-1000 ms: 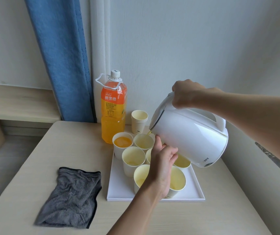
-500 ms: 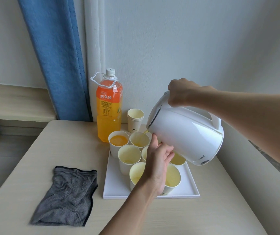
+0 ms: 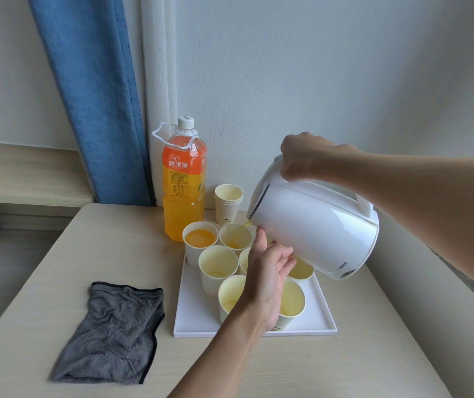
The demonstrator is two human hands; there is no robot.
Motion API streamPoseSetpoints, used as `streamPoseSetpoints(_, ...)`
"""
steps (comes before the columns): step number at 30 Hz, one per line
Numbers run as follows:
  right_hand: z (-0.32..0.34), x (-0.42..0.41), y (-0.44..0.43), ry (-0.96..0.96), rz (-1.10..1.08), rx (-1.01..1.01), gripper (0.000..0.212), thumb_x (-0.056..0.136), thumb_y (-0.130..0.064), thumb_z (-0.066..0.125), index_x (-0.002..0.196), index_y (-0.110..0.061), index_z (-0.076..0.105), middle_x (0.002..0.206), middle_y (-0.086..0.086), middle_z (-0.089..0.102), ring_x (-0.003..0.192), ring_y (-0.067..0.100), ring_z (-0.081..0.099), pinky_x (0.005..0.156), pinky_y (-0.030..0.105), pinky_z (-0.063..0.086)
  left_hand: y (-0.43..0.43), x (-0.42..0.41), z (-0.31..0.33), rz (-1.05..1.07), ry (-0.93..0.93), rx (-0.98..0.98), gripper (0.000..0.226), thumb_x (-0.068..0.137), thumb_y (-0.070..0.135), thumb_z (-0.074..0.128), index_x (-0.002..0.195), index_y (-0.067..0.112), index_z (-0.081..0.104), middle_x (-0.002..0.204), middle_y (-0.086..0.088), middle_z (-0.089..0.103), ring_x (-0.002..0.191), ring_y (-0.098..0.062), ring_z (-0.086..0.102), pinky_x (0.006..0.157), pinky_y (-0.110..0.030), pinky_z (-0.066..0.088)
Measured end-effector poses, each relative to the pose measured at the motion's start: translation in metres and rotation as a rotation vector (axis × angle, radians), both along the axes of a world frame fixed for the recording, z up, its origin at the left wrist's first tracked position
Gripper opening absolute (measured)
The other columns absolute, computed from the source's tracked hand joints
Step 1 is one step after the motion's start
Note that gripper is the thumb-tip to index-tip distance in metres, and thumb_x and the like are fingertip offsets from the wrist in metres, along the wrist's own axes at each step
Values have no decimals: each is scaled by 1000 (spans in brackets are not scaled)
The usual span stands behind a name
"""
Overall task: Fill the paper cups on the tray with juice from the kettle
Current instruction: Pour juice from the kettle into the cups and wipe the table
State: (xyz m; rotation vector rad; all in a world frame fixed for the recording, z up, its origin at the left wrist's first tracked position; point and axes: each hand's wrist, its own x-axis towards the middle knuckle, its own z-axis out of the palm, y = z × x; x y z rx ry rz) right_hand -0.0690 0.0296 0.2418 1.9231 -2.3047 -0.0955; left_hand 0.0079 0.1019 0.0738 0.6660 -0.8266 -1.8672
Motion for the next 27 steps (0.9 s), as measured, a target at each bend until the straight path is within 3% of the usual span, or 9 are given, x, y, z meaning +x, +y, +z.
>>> streamPoseSetpoints(6,1,3,1,9,-2,-2,20,89,-12,47,70,-14,40,78,5,45,61,19,44,52,23,30,0,1,2,5,19,13,58,73,12,55,125,37,54,127,1,71,128,-24,64,120,-44,40)
streamPoseSetpoints(11,2,5,1,15,-6,2,19,90,-13,47,72,-14,41,78,4,45,61,18,44,51,23,28,1,1,3,9,13,29,47,96,-7,42,114,35,55,118,5,72,128,-27,63,120,-46,39)
streamPoseSetpoints(21,1,7,1,37,2,-8,15,93,-17,49,79,-13,47,77,4,46,60,18,43,49,23,27,1,0,3,5,50,16,49,96,-8,39,114,33,60,101,12,78,127,-28,64,119,-45,41)
streamPoseSetpoints(27,0,6,-2,44,9,-8,29,97,-25,49,71,-15,40,77,3,44,60,18,42,49,24,26,1,0,3,2,86,10,46,92,-2,47,120,32,59,102,13,77,127,-29,64,118,-45,41)
